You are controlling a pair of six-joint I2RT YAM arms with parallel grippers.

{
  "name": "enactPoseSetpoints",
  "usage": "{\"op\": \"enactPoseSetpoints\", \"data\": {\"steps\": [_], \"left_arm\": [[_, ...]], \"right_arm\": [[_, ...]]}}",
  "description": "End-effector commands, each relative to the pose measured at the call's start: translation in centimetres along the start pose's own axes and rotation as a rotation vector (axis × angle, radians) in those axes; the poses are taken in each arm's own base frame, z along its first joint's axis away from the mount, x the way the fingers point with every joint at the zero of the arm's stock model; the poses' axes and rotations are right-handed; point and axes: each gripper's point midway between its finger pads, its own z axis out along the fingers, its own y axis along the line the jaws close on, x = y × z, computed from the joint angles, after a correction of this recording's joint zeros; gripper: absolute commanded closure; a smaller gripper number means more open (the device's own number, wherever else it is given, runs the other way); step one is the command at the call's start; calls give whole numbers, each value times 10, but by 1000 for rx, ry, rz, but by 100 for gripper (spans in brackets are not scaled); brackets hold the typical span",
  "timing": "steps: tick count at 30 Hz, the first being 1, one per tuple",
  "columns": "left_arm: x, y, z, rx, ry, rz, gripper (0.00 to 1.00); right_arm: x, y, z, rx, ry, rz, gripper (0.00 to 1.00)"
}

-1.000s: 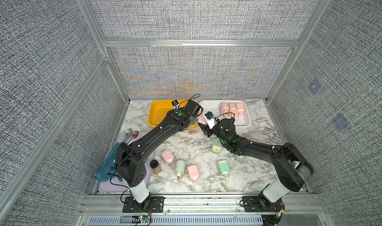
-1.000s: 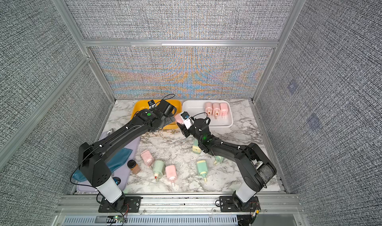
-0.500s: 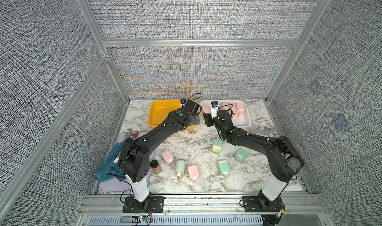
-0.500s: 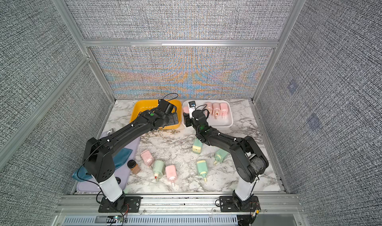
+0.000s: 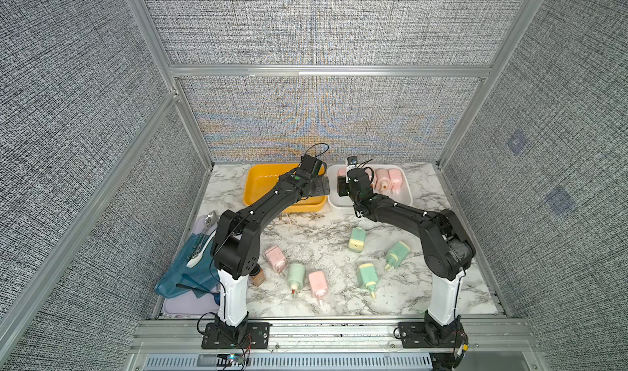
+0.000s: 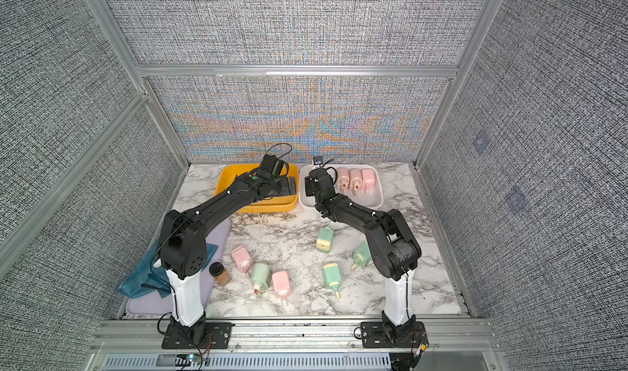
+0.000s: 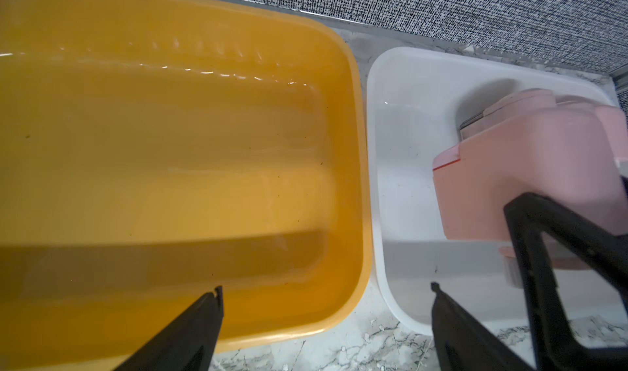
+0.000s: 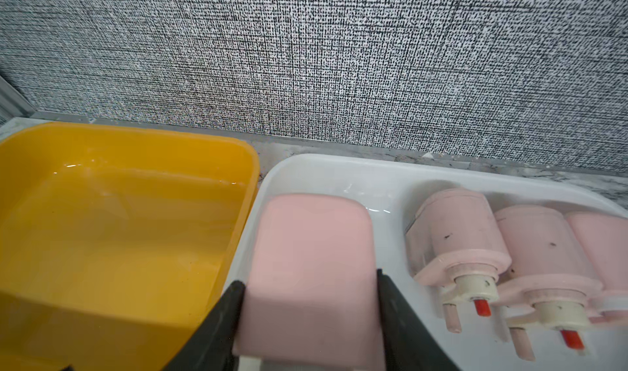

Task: Place the pencil sharpeners by color into the storage box
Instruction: Place the pencil sharpener in the storage box.

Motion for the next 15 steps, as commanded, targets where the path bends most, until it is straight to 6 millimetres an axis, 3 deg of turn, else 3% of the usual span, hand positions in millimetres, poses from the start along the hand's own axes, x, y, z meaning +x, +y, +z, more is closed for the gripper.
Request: {"op": "enactPoseSetpoints", "data": {"steps": [1,11,15], "left_arm": [[3,11,12,-55,46,12,0],[-1,-1,48,-25,82,8,0],[1,3,58,-56,102,-2,0]], "right_arm": [[-3,-7,8,61,9,-17,100],[9,-29,40,197,88,-62,100],[16,-35,50,217,114,-74,100]]}}
